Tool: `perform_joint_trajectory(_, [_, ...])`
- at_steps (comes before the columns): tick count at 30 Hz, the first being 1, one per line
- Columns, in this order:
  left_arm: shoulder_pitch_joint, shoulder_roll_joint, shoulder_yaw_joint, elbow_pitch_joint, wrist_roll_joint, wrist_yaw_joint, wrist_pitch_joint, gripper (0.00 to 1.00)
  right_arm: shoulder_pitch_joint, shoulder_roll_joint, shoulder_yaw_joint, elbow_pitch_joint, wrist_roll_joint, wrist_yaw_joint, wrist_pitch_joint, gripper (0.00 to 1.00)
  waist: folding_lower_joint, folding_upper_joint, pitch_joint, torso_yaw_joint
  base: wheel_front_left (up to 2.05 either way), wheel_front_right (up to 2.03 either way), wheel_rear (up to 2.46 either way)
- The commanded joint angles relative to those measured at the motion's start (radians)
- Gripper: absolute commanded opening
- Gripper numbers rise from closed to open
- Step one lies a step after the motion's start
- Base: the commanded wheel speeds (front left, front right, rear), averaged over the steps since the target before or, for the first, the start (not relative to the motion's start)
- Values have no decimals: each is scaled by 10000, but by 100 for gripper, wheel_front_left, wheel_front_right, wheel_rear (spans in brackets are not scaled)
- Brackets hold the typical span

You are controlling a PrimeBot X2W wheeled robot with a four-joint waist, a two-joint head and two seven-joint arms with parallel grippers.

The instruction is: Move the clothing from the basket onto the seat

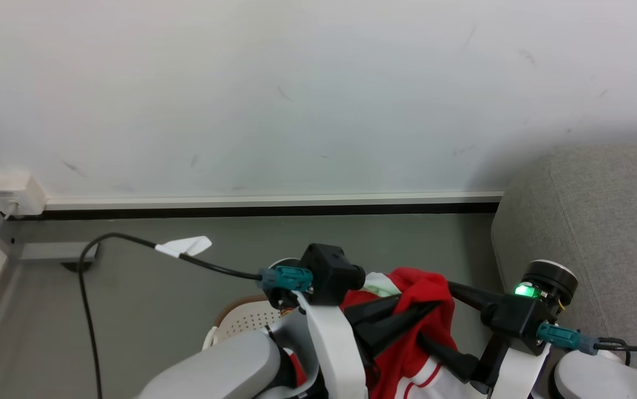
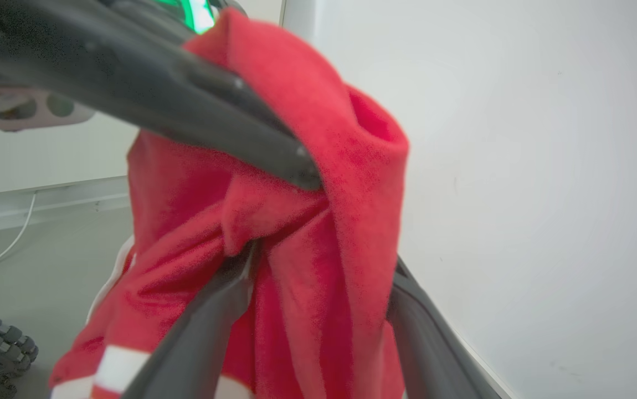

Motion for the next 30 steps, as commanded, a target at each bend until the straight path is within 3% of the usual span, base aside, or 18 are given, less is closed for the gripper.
perform_joint_trajectory(1, [-95,-97,-9,-54,-214,-82,19,0,-183,31,75,36,-26,-22,-88,100,0,0,-5,-10,0,0,0])
perform_joint_trajectory(15, [-302,-241,-220,-290,-829,-378,-11,0,-570,603,872,981,334,-23,-784,100,0,0,-70,-10,0,0,0])
perform_joint_trajectory(16, [-296,-243,-234,-304,-841,-388,-21,0,-577,621,895,1071,383,-23,-830,78,0,0,-70,-3,0,0,0])
perform_joint_trajectory(17, [-291,-240,-247,-318,-827,-396,-25,0,-599,640,906,1164,385,-23,-872,35,0,0,-71,3,0,0,0])
perform_joint_trajectory(18, [-289,-236,-258,-334,-848,-404,-29,0,-587,682,923,1212,454,-23,-926,4,0,0,-71,11,0,0,0])
perform_joint_trajectory(19, [-290,-231,-266,-344,-870,-411,-33,0,-572,727,942,1241,496,-22,-976,0,0,0,-71,19,0,0,0])
perform_joint_trajectory(29, [-279,-96,-152,-104,-550,-185,-343,0,-533,816,815,1664,701,-22,-1294,0,0,0,-24,-33,0,0,0])
perform_joint_trajectory(30, [-274,-96,-107,-50,-476,-104,-438,25,-493,814,739,1701,694,-23,-1307,0,0,0,-17,-44,0,0,0])
